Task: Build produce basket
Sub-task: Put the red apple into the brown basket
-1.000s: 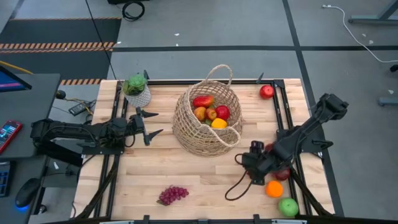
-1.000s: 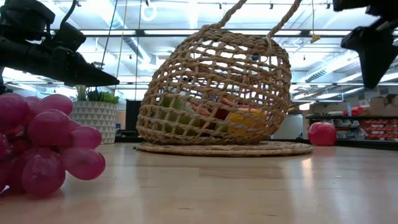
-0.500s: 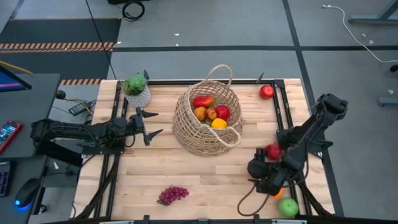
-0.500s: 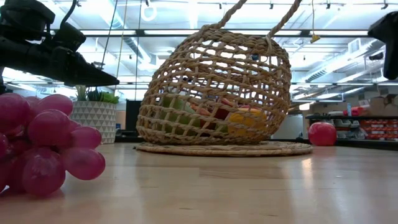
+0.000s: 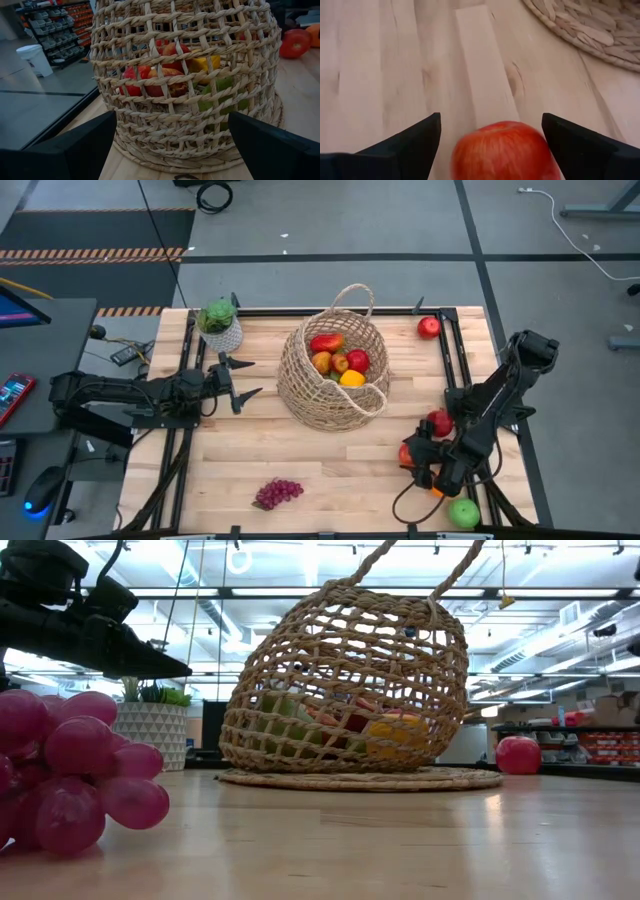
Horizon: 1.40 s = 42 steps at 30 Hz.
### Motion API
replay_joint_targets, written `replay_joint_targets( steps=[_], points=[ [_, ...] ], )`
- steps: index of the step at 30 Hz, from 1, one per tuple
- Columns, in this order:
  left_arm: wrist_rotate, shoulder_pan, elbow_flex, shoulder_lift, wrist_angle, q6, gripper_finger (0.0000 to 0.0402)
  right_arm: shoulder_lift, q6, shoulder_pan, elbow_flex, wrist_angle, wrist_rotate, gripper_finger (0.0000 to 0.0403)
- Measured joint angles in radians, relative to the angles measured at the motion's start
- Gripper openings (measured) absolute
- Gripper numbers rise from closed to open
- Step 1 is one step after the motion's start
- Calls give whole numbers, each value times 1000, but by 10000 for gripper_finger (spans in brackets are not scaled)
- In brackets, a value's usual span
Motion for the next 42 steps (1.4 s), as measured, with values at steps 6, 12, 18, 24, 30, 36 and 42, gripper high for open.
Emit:
replay_joint_targets(
  steps=[6,12,18,24,30,36,42],
  points=[
    [0,0,0,0,0,0,390,0,4,10,-101,127,18,350],
    [0,0,0,0,0,0,390,-2,-8,10,-158,206,8,350],
    [0,0,0,0,0,0,390,-2,-31,10,-159,198,-15,349],
    [0,0,0,0,0,0,390,-27,-49,-1,-154,169,-40,348],
    [0,0,0,0,0,0,390,-83,-131,-55,-115,52,-65,347],
    [0,0,0,0,0,0,390,-111,-276,-120,-56,16,-59,347],
    [0,0,0,0,0,0,390,-148,-349,-183,77,-188,-45,347]
  ],
)
